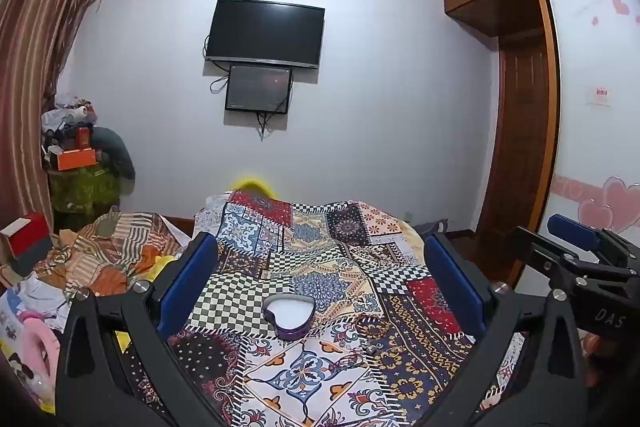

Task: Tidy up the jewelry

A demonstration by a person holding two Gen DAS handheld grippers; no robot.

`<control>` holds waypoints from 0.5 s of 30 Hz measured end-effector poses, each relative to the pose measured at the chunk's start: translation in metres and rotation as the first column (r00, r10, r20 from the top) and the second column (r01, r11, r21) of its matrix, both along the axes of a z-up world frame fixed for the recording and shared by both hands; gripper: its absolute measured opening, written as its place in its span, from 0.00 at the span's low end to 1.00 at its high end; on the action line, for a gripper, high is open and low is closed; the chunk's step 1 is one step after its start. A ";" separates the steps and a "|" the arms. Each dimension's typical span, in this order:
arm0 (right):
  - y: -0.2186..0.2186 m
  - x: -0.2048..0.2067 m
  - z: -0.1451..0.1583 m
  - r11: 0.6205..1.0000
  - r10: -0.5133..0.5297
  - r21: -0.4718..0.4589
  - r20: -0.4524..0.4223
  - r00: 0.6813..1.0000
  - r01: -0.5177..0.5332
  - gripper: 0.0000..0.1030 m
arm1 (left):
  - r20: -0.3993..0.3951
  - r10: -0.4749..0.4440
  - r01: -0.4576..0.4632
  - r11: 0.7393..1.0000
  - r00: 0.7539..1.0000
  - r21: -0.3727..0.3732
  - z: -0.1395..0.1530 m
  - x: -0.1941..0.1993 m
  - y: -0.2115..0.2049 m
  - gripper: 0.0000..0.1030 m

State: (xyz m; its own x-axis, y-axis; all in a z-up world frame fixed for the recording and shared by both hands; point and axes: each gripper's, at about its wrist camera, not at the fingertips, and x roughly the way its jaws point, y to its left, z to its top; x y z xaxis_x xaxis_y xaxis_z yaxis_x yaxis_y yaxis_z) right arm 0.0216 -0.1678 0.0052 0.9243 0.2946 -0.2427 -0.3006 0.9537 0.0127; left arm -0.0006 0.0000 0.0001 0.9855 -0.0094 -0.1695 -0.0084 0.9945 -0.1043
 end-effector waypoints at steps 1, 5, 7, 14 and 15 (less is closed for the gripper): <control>0.000 0.000 0.000 1.000 0.000 0.002 0.001 1.000 0.000 0.82 | 0.000 0.000 0.000 1.000 1.000 -0.001 0.000 0.000 0.000 1.00; 0.000 0.000 0.000 1.000 -0.001 0.000 0.001 1.000 0.001 0.82 | -0.001 0.002 -0.002 1.000 1.000 0.000 0.000 -0.003 -0.001 1.00; 0.000 -0.001 0.001 1.000 -0.002 0.001 0.002 1.000 0.002 0.82 | -0.002 -0.004 0.004 1.000 1.000 -0.002 0.001 -0.005 -0.002 1.00; 0.001 0.000 0.001 1.000 -0.002 -0.003 -0.003 1.000 0.002 0.82 | -0.013 0.012 -0.012 1.000 1.000 0.002 -0.007 0.000 0.002 1.00; 0.001 0.000 0.001 1.000 -0.003 -0.003 -0.003 1.000 0.003 0.82 | -0.012 0.011 -0.011 1.000 1.000 0.002 -0.007 0.000 0.003 1.00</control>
State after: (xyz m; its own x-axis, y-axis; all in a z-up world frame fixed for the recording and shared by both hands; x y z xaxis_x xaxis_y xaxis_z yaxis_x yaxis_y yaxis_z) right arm 0.0212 -0.1666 0.0065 0.9244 0.2912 -0.2462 -0.2978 0.9546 0.0111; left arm -0.0009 0.0025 -0.0072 0.9834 0.0021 -0.1812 -0.0208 0.9946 -0.1018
